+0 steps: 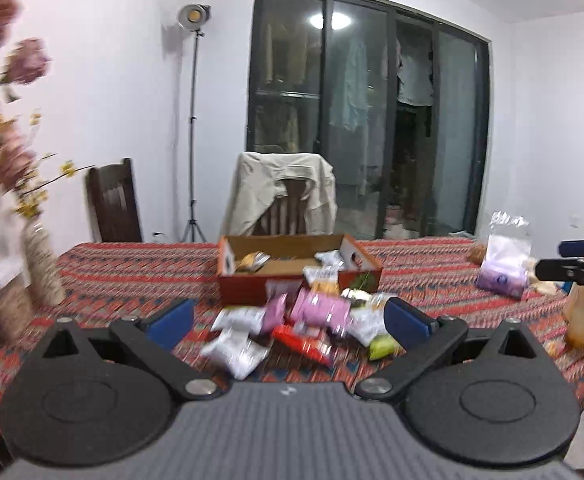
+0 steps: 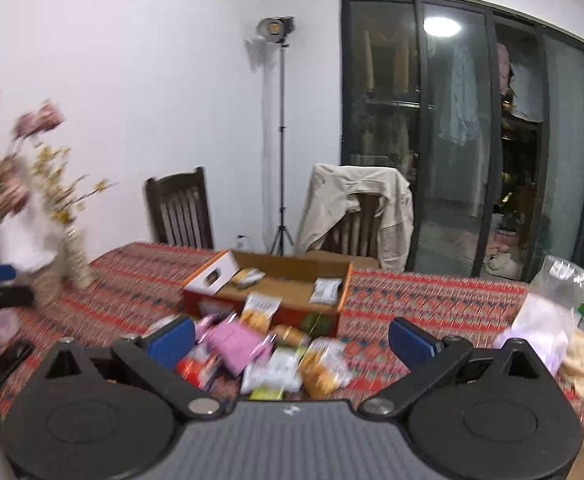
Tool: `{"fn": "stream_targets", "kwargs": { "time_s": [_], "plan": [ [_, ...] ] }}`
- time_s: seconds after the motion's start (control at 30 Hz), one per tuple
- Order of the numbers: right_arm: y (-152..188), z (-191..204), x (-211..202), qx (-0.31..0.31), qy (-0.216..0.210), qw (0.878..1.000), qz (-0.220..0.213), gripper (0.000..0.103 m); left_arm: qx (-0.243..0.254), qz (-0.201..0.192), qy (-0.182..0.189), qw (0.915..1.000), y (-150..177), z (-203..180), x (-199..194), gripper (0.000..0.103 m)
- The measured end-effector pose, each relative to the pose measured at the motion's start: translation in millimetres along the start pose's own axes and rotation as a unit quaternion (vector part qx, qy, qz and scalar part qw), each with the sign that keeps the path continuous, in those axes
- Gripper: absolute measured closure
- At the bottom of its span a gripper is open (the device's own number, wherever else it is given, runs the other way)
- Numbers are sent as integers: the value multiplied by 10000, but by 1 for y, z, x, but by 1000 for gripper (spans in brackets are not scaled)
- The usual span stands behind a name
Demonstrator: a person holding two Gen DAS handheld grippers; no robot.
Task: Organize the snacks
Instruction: 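Withdraw both tools from the box back toward the snack pile, then grasp a white packet with the left tool while the right grasps a pumpkin-seed oat packet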
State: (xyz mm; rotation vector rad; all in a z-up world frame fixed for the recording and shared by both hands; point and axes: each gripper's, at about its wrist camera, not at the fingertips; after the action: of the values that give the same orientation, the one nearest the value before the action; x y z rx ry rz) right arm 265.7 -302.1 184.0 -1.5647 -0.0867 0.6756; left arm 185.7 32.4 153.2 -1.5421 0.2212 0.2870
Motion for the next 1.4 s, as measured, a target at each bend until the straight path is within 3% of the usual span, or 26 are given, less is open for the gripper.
{"fn": "stream_targets", "kwargs": {
  "time_s": [0.17,0.33,0.53,0.8,0.93,1.2,1.4],
  "plan": [
    [67,34,-37,-121,204,9996,-177,0,59,-21,-443,9990,58,-4,-36,0],
    [126,55,-38,81,345,9993,-156,0,575,124,-797,9951,107,-13,-49,0],
    [176,59,-15,604,320,9971,348,0,319,673,-734,9945,133,-6,-30,0],
    [182,60,4,590,408,9971,252,0,276,799,-682,9941,135,-3,-8,0],
    [177,49,20,659,248,9970,317,0,194,968,-661,9929,132,0,14,0],
    [158,38,56,731,173,9970,189,0,-88,1240,-575,9906,116,16,73,0],
    [138,10,99,1003,494,9934,261,8,-328,1257,-673,9892,94,27,132,0]
  ]
}}
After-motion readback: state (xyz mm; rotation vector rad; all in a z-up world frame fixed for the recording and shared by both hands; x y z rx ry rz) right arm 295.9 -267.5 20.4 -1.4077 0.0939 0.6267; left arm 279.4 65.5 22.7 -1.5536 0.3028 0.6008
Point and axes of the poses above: each gripper's, at about its wrist camera, not at the fingertips, and x roughly the way its jaws point, z to its left, y to its underside, and after that the axes turned 8 degrees about -y, right-handed
